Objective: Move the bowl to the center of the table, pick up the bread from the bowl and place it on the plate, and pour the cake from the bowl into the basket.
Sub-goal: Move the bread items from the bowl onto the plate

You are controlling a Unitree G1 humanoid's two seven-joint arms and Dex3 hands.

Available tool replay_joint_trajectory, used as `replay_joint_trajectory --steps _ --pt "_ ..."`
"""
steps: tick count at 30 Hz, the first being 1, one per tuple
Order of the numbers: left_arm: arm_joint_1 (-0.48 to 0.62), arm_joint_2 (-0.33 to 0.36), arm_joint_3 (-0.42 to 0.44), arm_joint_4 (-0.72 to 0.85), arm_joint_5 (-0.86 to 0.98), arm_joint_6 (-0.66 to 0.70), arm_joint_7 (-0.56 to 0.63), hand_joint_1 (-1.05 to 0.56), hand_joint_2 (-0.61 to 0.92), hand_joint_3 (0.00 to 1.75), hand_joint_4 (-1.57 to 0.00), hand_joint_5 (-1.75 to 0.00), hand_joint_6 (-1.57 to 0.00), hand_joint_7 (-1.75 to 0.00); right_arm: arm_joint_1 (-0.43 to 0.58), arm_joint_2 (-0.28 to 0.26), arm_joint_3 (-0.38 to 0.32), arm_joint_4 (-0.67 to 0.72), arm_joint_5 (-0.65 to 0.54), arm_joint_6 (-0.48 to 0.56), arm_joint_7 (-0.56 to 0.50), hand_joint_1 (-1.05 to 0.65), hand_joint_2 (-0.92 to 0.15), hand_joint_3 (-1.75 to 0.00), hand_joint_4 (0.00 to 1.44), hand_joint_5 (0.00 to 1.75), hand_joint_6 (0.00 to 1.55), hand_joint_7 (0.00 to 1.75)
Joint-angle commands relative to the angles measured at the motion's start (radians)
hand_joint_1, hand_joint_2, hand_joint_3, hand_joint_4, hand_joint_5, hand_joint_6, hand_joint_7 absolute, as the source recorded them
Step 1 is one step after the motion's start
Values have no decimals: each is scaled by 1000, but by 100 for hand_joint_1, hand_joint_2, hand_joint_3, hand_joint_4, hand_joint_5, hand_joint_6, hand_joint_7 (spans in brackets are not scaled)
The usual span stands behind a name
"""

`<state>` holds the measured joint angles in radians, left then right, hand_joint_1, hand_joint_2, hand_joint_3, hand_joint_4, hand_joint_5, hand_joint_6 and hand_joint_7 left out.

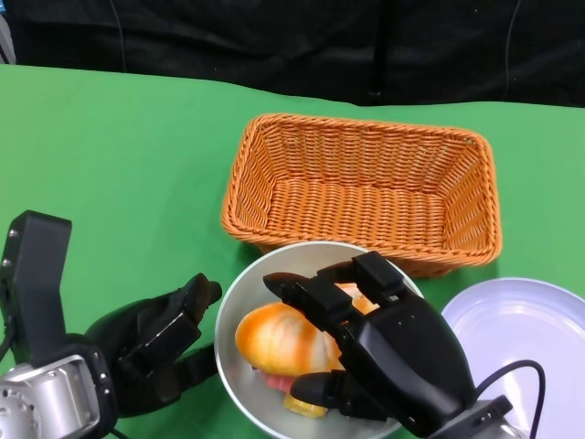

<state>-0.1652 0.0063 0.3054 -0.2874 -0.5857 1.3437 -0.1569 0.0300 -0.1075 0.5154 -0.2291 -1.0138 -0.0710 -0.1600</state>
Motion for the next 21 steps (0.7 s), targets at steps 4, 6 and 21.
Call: replay_joint_trajectory --steps 4,6,21 --pt "-10 12 -18 3 13 -50 8 -57 92 75 -2 -5 -1 -1 19 -39 -7 -6 -15 1 -28 -49 -85 0 11 88 35 33" --pt "-2 20 -27 -5 22 -74 10 -57 92 71 -8 -8 -8 -4 21 -44 -6 -1 -18 5 -27 -40 -86 0 27 83 49 32" --pt "35 54 -77 -48 80 -189 36 -58 92 60 -20 -22 -27 -10 -48 -32 -7 208 14 -123 -315 -15 -87 -15 98 130 117 52"
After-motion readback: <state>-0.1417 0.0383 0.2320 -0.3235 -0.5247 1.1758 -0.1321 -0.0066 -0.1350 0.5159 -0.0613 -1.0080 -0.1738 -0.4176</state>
